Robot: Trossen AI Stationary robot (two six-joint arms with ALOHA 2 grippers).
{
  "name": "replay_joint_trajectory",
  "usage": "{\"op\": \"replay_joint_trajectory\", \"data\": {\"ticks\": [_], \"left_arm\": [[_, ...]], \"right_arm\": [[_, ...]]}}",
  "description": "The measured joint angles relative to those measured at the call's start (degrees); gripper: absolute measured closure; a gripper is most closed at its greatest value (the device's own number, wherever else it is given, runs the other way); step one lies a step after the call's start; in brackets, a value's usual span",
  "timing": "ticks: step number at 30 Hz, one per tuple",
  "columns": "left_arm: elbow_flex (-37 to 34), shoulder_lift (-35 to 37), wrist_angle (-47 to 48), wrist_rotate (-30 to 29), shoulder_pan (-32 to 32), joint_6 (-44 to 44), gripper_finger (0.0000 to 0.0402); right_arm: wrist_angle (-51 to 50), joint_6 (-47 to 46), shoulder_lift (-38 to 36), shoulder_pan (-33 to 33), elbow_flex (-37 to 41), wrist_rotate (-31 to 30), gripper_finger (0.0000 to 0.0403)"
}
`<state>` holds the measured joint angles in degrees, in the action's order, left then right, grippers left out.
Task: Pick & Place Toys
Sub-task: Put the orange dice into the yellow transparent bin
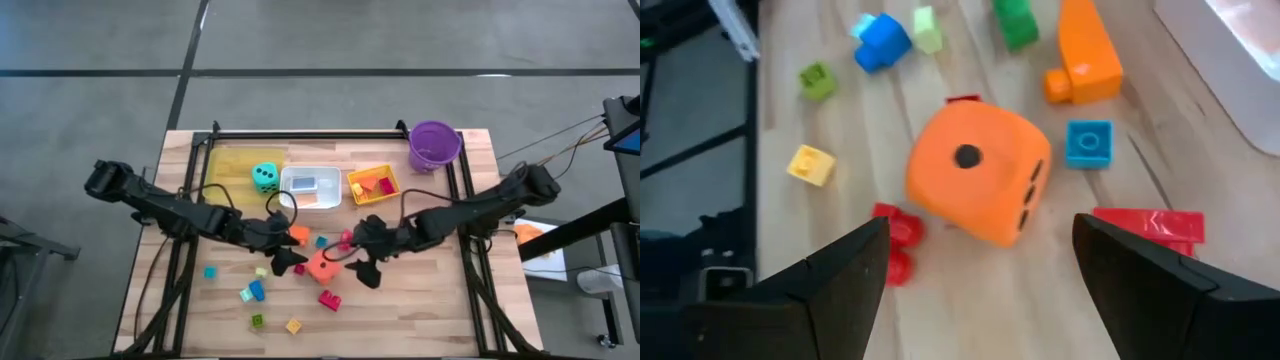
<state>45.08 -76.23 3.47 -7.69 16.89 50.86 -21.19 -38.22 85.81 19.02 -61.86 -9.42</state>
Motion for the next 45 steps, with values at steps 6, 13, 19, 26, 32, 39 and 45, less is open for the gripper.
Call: {"op": "replay_joint_trajectory", "data": {"ticks": [6,13,19,26,32,39,45], "left_arm": [[0.0,-0.1,0.9,0.0,-1.6,1.0,0.0011],[0.2,-4.0,0.5,2.9,-3.8,4.4,0.0010],[6.5,-12.1,4.5,9.1,-5.0,3.7,0.0011],[18.2,-19.9,18.1,13.7,-5.1,-4.2,0.0011],[20.3,-23.6,19.3,13.7,-6.0,-4.4,0.0011],[20.3,-25.6,16.9,16.9,-7.0,-6.4,0.0011],[20.3,-27.6,16.1,18.1,-7.2,-7.0,0.0011]], "right_arm": [[-3.3,-0.8,-2.6,3.0,0.1,-4.8,0.0094],[-5.6,-1.8,-2.4,4.5,0.2,-10.2,0.0094],[-5.6,-1.7,-0.7,4.5,0.2,-10.3,0.0094],[-5.6,-1.3,-0.4,4.7,0.2,-10.2,0.0094],[-5.4,-0.8,-0.4,5.0,0.3,-10.2,0.0094],[-5.0,-0.3,-0.4,5.3,0.3,-10.3,0.0094],[-4.8,-0.3,-0.4,5.4,0.3,-11.6,0.0094]]}}
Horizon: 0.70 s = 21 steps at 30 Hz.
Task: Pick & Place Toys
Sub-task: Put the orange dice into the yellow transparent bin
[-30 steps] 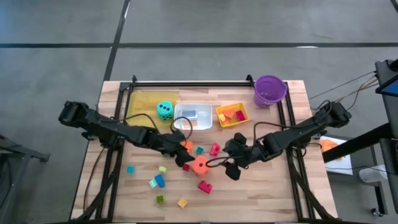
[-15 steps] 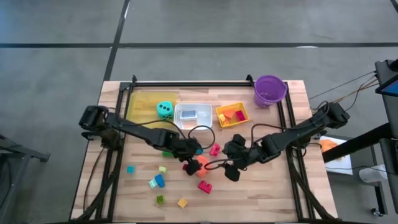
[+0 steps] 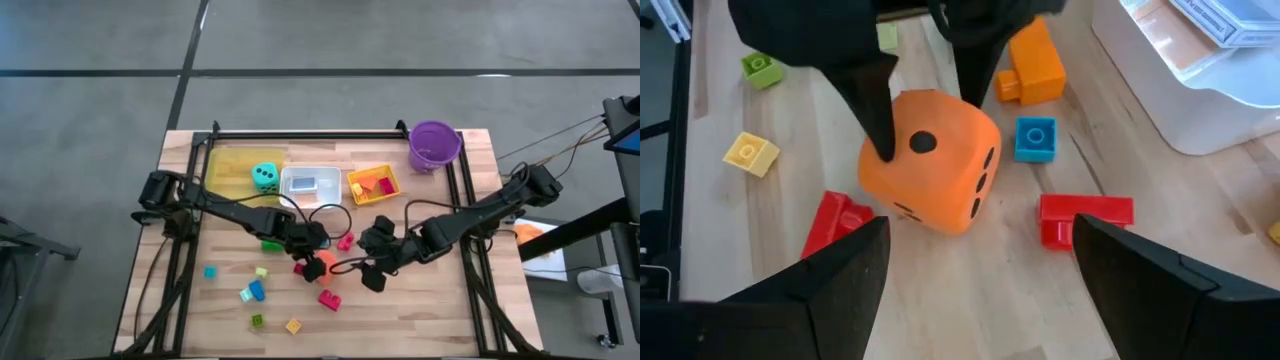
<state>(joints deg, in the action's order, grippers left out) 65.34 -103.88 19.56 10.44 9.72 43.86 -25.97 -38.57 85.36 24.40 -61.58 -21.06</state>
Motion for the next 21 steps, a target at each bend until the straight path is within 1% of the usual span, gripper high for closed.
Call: {"op": "replay_joint_trajectory", "data": {"ticks": [9,15,18,21], "left_arm": [[0.1,-3.0,-4.6,3.6,-0.5,-2.4,0.0011],[0.1,-3.6,-6.0,4.2,-0.6,-3.6,0.0016],[0.1,-4.3,-6.3,4.7,-0.8,-3.5,0.0038],[0.2,-5.4,-6.5,5.7,-0.8,-3.4,0.0080]], "right_arm": [[1.1,0.2,0.0,0.6,0.0,-0.1,0.0094],[1.1,0.3,0.0,0.9,0.0,-0.1,0.0094],[1.1,0.3,0.0,0.9,0.0,-0.2,0.0094],[1.1,0.2,0.0,0.9,0.0,-0.2,0.0094]]}}
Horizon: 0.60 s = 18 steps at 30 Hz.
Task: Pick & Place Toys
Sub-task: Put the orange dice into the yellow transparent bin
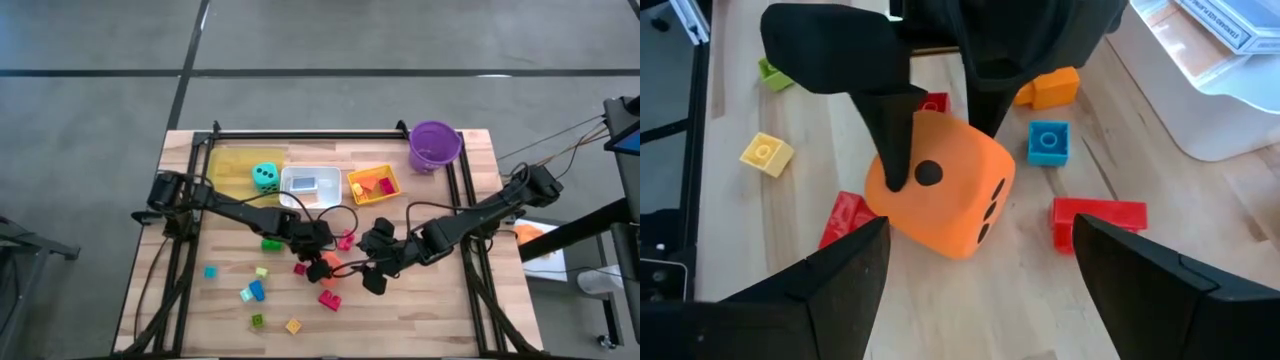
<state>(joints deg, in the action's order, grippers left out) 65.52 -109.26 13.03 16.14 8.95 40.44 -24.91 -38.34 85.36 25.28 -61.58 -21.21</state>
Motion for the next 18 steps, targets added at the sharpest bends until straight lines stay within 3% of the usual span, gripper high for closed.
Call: {"op": "replay_joint_trajectory", "data": {"ticks": [6,18], "left_arm": [[0.0,-0.5,-0.1,0.6,0.0,-0.7,0.0164],[-0.2,0.0,0.0,1.3,-0.2,-1.1,0.0164]], "right_arm": [[0.2,-0.2,0.0,0.0,0.0,0.0,0.0094],[0.3,-0.2,0.0,0.0,0.0,-1.2,0.0094]]}}
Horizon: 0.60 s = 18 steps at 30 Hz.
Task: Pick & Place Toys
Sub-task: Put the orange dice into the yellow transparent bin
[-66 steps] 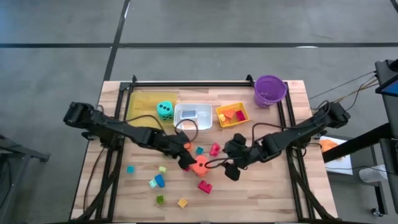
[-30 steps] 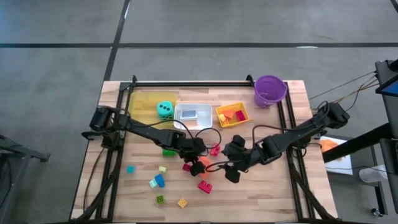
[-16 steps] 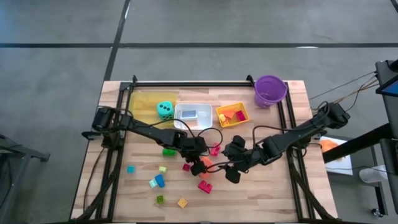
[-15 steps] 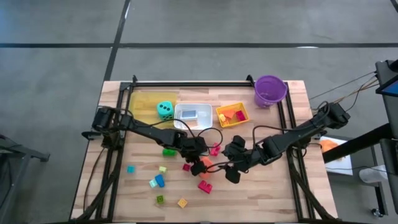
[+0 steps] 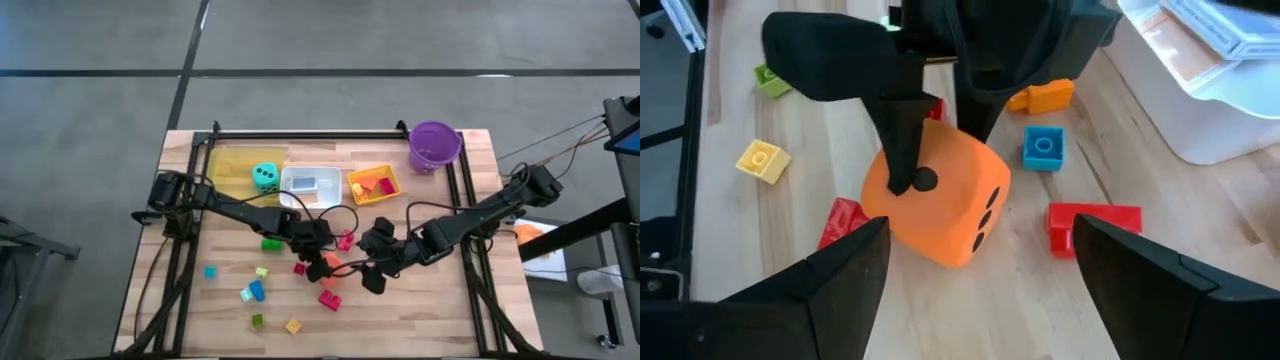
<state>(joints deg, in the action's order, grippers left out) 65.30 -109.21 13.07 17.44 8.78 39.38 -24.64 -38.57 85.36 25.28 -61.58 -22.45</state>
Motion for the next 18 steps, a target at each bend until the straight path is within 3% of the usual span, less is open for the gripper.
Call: {"op": "replay_joint_trajectory", "data": {"ticks": [18], "left_arm": [[-0.4,7.5,5.1,-4.2,0.8,-0.3,0.0211]], "right_arm": [[0.0,0.2,0.0,0.0,0.0,-0.3,0.0094]]}}
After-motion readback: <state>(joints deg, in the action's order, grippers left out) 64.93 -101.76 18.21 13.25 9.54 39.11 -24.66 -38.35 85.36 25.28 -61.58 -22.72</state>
